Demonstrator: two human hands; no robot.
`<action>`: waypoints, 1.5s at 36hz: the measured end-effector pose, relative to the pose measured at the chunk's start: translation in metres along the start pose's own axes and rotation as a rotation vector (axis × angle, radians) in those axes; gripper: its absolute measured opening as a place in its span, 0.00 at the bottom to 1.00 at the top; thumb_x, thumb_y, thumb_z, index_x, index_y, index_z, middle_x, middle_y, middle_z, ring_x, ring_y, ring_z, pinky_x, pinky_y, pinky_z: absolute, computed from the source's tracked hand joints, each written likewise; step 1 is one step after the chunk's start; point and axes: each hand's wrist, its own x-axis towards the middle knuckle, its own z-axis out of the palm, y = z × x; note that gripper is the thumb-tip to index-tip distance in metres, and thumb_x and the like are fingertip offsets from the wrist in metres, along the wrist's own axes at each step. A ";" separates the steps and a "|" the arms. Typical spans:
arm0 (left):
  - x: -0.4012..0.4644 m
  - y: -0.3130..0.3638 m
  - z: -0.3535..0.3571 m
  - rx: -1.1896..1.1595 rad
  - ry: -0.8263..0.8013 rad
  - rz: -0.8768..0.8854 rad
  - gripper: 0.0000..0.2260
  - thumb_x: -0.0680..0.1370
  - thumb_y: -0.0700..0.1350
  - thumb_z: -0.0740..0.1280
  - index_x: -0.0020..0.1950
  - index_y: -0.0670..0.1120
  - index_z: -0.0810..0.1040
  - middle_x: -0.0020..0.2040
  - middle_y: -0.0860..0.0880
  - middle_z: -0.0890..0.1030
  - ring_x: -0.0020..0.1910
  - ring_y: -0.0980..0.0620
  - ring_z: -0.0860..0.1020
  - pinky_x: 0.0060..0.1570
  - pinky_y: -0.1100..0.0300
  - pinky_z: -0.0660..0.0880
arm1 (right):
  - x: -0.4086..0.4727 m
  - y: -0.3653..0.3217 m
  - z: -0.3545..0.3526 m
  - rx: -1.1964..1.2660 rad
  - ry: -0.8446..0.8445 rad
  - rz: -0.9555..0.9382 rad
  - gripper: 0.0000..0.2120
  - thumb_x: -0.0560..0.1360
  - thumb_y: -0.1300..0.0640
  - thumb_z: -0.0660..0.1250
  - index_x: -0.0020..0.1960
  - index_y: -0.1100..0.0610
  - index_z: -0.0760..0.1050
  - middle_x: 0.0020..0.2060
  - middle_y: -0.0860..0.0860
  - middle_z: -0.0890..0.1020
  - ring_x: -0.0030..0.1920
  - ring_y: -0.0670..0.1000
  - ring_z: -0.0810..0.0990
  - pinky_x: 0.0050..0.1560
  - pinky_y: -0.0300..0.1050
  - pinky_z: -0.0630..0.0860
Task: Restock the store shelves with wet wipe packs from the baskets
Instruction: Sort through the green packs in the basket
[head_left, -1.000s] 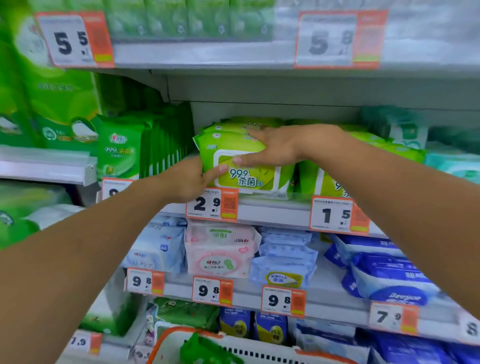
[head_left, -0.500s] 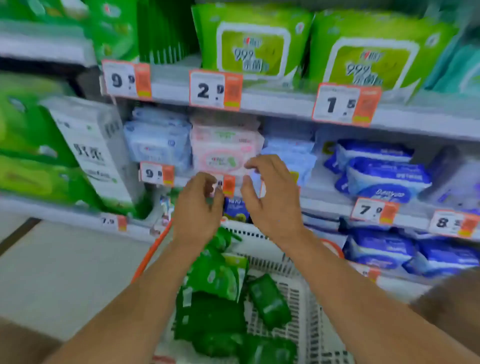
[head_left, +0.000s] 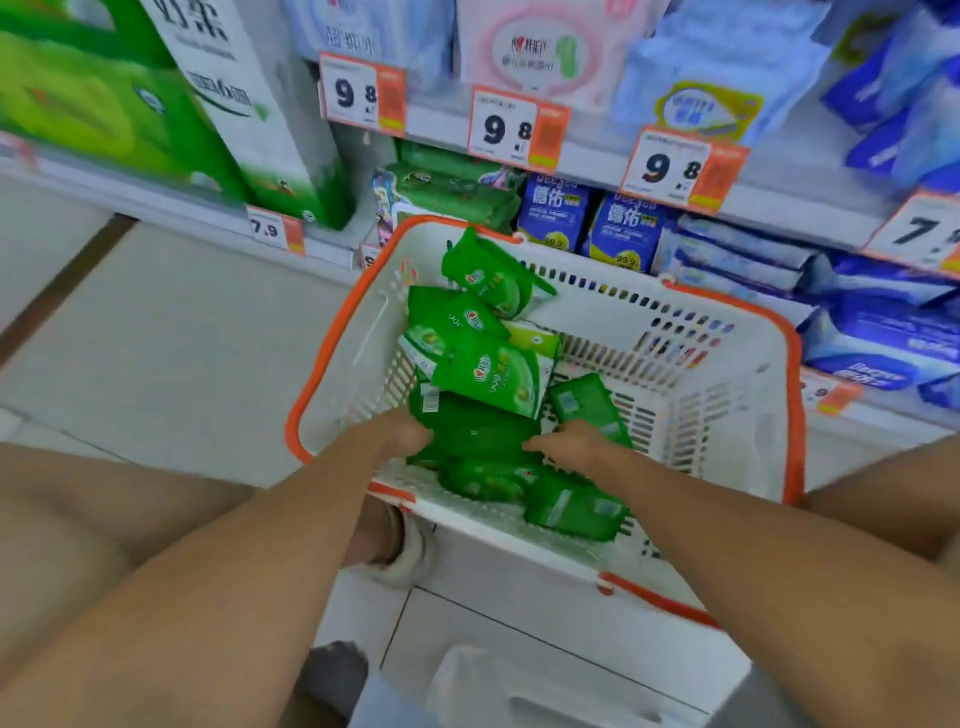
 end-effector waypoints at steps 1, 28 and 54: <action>0.003 0.001 0.001 -0.033 -0.029 -0.017 0.19 0.84 0.46 0.59 0.70 0.35 0.69 0.70 0.37 0.71 0.63 0.42 0.73 0.59 0.56 0.70 | 0.002 -0.004 0.005 0.049 -0.041 0.016 0.38 0.74 0.44 0.73 0.74 0.63 0.63 0.67 0.57 0.73 0.56 0.54 0.74 0.54 0.45 0.71; -0.012 0.045 -0.020 -0.621 -0.254 -0.049 0.40 0.52 0.67 0.81 0.58 0.47 0.82 0.50 0.42 0.85 0.45 0.50 0.76 0.47 0.56 0.68 | -0.039 -0.036 -0.071 0.184 -0.169 0.132 0.21 0.72 0.32 0.65 0.39 0.50 0.71 0.27 0.47 0.69 0.24 0.45 0.63 0.33 0.38 0.61; -0.175 0.120 -0.119 -1.221 -0.126 0.646 0.25 0.64 0.40 0.77 0.61 0.45 0.79 0.55 0.44 0.85 0.48 0.46 0.85 0.46 0.46 0.83 | -0.211 -0.086 -0.173 1.057 0.182 -0.971 0.29 0.61 0.60 0.78 0.61 0.51 0.76 0.53 0.54 0.83 0.40 0.52 0.84 0.35 0.43 0.79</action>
